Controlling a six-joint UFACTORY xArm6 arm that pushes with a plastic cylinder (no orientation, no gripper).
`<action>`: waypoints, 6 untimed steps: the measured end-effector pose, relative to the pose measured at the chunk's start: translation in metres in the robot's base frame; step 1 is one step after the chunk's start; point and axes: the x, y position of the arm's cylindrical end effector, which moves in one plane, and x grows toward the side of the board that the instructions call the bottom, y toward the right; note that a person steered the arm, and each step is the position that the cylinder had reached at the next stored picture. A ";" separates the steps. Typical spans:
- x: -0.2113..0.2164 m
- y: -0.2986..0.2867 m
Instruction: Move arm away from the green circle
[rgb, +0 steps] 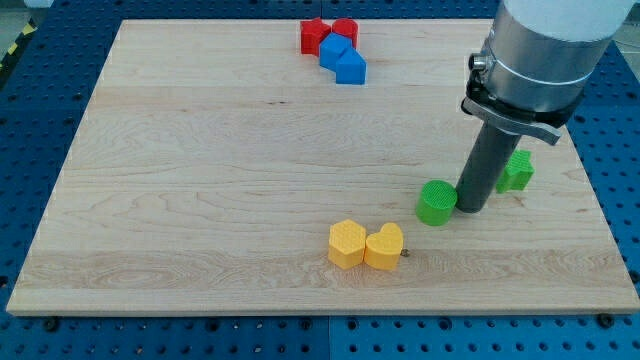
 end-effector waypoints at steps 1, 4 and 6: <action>0.000 -0.016; 0.000 -0.083; 0.000 -0.088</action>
